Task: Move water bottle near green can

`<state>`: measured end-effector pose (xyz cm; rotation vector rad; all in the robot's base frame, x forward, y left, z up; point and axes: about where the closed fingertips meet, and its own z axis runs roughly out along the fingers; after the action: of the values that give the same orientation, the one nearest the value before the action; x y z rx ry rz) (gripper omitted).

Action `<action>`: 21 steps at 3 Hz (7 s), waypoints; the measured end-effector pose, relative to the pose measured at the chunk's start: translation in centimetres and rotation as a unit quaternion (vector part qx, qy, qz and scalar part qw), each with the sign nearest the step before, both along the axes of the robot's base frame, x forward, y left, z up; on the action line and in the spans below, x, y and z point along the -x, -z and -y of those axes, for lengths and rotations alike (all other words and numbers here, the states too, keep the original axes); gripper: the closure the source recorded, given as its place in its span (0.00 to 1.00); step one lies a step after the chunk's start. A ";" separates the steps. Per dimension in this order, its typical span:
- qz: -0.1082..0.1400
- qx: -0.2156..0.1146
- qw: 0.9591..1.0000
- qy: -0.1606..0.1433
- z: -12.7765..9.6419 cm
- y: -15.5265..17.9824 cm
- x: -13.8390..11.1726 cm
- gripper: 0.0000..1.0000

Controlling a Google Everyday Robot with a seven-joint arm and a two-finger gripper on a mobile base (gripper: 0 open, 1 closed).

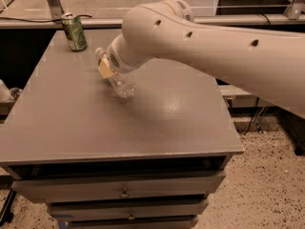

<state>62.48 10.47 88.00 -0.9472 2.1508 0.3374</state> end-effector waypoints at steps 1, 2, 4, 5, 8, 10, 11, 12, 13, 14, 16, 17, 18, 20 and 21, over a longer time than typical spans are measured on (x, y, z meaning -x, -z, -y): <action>0.010 0.015 1.000 -0.014 0.3 0.6 -3.5 1.00; 0.015 0.029 0.999 -0.024 0.6 1.0 -5.9 1.00; 0.045 0.070 0.993 -0.084 -1.5 0.0 -10.9 1.00; 0.062 0.072 0.988 -0.119 -4.0 -0.8 -11.7 1.00; 0.052 0.064 0.978 -0.193 -9.5 1.5 -9.6 1.00; 0.043 0.070 0.977 -0.198 -10.1 2.4 -9.3 0.60; 0.046 0.073 0.977 -0.197 -10.2 2.4 -9.5 0.37; 0.050 0.077 0.976 -0.197 -10.1 2.1 -9.8 0.13; 0.054 0.081 0.975 -0.197 -10.1 1.8 -10.2 0.00; 0.059 0.084 0.975 -0.197 -10.1 1.4 -10.3 0.00; 0.073 0.092 0.976 -0.186 -9.6 0.7 -11.4 0.00; 0.086 0.090 0.979 -0.161 -8.5 0.2 -12.4 0.00; 0.105 0.086 0.982 -0.130 -7.5 -0.6 -13.2 0.00; 0.131 0.070 0.986 -0.071 -5.2 -1.7 -13.9 0.00; 0.135 0.056 0.988 -0.047 -3.2 -2.4 -13.8 0.00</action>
Offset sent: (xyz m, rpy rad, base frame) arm 0.1062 -0.0147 -0.0151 -0.1245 -0.0548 0.0886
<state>76.30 13.70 90.44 -1.0937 1.8978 0.1255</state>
